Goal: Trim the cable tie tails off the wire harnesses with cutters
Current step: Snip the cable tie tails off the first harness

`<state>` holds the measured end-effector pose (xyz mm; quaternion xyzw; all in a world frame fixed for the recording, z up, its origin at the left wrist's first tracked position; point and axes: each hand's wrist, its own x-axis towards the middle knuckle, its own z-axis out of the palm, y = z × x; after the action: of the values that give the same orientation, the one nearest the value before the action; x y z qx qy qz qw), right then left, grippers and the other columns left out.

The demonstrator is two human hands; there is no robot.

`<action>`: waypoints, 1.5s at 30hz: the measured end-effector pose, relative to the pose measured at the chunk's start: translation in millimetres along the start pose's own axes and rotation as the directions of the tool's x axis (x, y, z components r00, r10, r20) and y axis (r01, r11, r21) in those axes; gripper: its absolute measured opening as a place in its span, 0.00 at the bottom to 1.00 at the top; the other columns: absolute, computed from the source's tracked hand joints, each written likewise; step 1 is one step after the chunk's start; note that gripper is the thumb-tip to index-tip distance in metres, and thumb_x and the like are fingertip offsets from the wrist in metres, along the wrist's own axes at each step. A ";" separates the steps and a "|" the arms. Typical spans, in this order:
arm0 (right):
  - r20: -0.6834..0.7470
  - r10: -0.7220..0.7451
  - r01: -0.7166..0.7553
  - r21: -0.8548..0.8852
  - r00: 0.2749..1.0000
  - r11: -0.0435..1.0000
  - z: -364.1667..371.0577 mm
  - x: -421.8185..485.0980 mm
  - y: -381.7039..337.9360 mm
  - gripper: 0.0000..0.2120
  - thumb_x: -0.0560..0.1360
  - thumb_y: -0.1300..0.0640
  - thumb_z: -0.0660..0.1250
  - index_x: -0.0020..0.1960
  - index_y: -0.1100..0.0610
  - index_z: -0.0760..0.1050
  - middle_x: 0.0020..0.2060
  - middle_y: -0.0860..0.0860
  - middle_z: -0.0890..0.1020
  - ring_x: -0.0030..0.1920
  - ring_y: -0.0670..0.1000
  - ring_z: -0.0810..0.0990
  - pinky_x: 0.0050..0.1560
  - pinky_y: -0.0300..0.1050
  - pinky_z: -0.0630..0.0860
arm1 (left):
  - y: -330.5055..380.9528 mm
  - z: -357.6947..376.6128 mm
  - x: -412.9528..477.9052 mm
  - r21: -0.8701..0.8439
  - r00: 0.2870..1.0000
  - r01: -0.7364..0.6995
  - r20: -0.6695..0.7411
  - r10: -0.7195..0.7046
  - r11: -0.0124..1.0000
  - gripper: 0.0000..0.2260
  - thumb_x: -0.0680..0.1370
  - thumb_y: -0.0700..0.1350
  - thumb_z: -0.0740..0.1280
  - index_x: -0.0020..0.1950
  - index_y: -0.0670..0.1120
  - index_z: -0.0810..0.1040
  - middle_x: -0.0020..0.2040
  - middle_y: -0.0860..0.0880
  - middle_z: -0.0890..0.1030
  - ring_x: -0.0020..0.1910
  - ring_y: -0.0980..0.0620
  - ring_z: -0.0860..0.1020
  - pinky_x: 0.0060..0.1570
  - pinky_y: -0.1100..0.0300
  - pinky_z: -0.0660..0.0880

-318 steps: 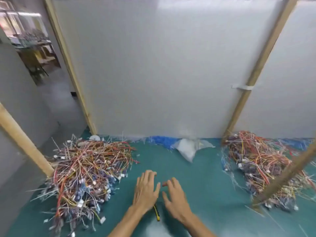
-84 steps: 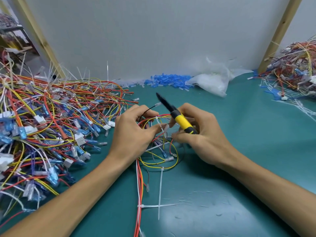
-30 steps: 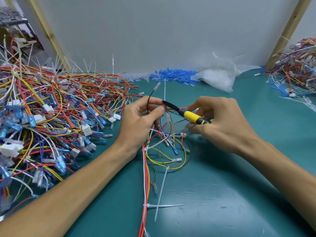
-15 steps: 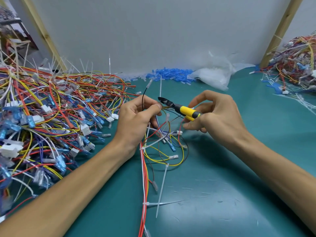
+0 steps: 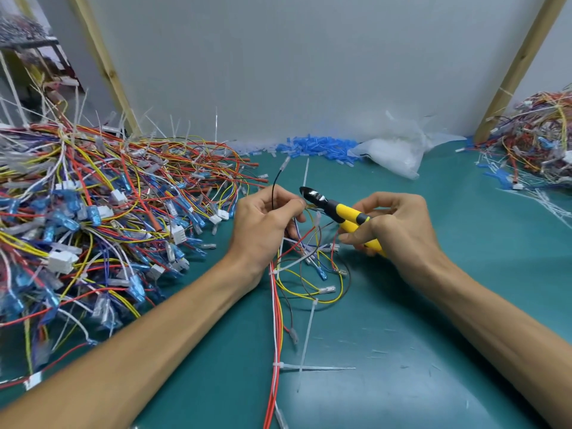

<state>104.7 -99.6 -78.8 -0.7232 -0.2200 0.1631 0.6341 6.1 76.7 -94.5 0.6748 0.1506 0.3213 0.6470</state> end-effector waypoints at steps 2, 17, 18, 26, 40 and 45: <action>-0.020 0.007 -0.006 0.025 1.000 1.000 0.7 1.9 2.6 0.14 0.57 0.71 0.80 0.37 0.58 0.82 0.32 0.58 0.86 0.25 0.54 0.75 0.25 0.42 0.71 | -0.8 0.6 0.1 -0.002 1.000 0.000 -0.003 0.000 1.000 0.05 0.77 0.34 0.71 0.42 0.34 0.80 0.32 0.43 0.80 0.25 0.50 0.74 0.28 0.61 0.73; -0.137 -0.085 0.081 -0.035 0.987 0.996 -8.8 14.6 6.0 0.17 0.63 0.65 0.79 0.48 0.56 0.79 0.40 0.53 0.88 0.35 0.57 0.84 0.36 0.52 0.80 | 2.8 0.9 2.7 0.078 0.999 0.014 0.038 -0.017 0.997 0.09 0.84 0.43 0.66 0.45 0.45 0.80 0.36 0.44 0.72 0.28 0.52 0.69 0.28 0.58 0.70; -0.143 -0.111 0.098 -0.097 0.983 0.990 -11.6 14.6 4.3 0.17 0.61 0.61 0.79 0.47 0.53 0.80 0.41 0.52 0.88 0.38 0.59 0.85 0.37 0.55 0.82 | 3.2 0.6 3.3 0.078 0.999 0.004 0.031 -0.006 0.997 0.09 0.84 0.44 0.66 0.46 0.45 0.80 0.36 0.45 0.70 0.28 0.52 0.67 0.26 0.59 0.69; 0.007 -0.411 0.349 -0.542 0.912 0.764 -28.1 14.9 4.1 0.17 0.66 0.62 0.80 0.52 0.51 0.80 0.42 0.39 0.83 0.42 0.43 0.79 0.39 0.32 0.74 | 3.2 -1.6 3.8 -0.001 0.999 0.033 -0.005 -0.033 0.999 0.12 0.81 0.49 0.71 0.54 0.39 0.82 0.34 0.48 0.58 0.31 0.50 0.57 0.30 0.55 0.57; -0.044 -0.482 0.393 -0.517 0.875 0.760 -25.5 14.4 6.3 0.13 0.67 0.62 0.79 0.49 0.52 0.81 0.38 0.44 0.84 0.39 0.47 0.77 0.35 0.34 0.72 | 11.6 -2.6 -2.6 0.060 0.992 -0.023 0.128 0.015 0.998 0.09 0.78 0.35 0.69 0.55 0.46 0.82 0.46 0.46 0.82 0.45 0.54 0.77 0.46 0.63 0.73; 0.021 -0.461 0.407 -0.507 0.887 0.760 -23.5 12.4 5.4 0.14 0.67 0.64 0.79 0.48 0.52 0.81 0.37 0.39 0.82 0.40 0.47 0.77 0.35 0.35 0.72 | 15.6 -4.6 -1.1 -0.065 0.989 -0.009 0.148 0.019 0.998 0.11 0.82 0.46 0.64 0.58 0.46 0.84 0.47 0.50 0.82 0.47 0.55 0.77 0.47 0.68 0.74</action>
<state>128.0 -113.4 -80.3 -0.7983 -0.3823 -0.0889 0.4568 -0.9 77.7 -79.8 0.6769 0.0869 0.2792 0.6755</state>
